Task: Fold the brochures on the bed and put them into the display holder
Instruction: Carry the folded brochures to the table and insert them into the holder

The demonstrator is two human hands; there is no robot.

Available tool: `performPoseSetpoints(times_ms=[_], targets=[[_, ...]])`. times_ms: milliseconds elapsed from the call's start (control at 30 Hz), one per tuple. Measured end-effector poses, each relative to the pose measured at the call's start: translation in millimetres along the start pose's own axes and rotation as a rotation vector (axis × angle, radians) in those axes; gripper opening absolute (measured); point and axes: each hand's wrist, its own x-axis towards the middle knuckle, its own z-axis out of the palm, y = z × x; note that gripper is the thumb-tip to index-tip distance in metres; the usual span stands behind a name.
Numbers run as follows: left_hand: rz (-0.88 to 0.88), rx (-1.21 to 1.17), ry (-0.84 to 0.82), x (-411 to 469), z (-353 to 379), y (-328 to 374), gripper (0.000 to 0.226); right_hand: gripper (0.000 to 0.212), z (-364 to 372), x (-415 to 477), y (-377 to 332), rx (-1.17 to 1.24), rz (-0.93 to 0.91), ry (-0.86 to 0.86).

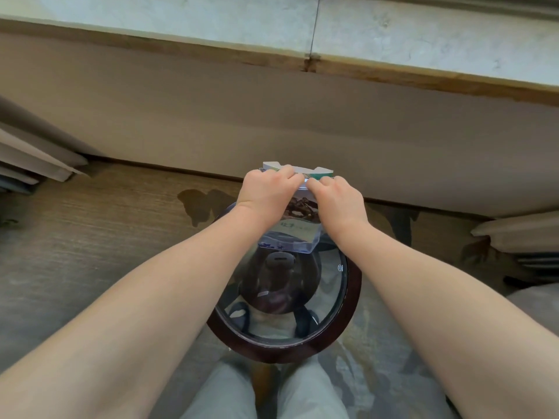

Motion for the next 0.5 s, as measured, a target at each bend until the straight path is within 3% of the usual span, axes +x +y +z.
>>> performPoseSetpoints(times_ms=[500], targets=[[0.004,0.047,-0.099,0.9,-12.0,-18.6,0.033,0.027,2.4,11.9,-7.4,0.043,-0.073,0.003]])
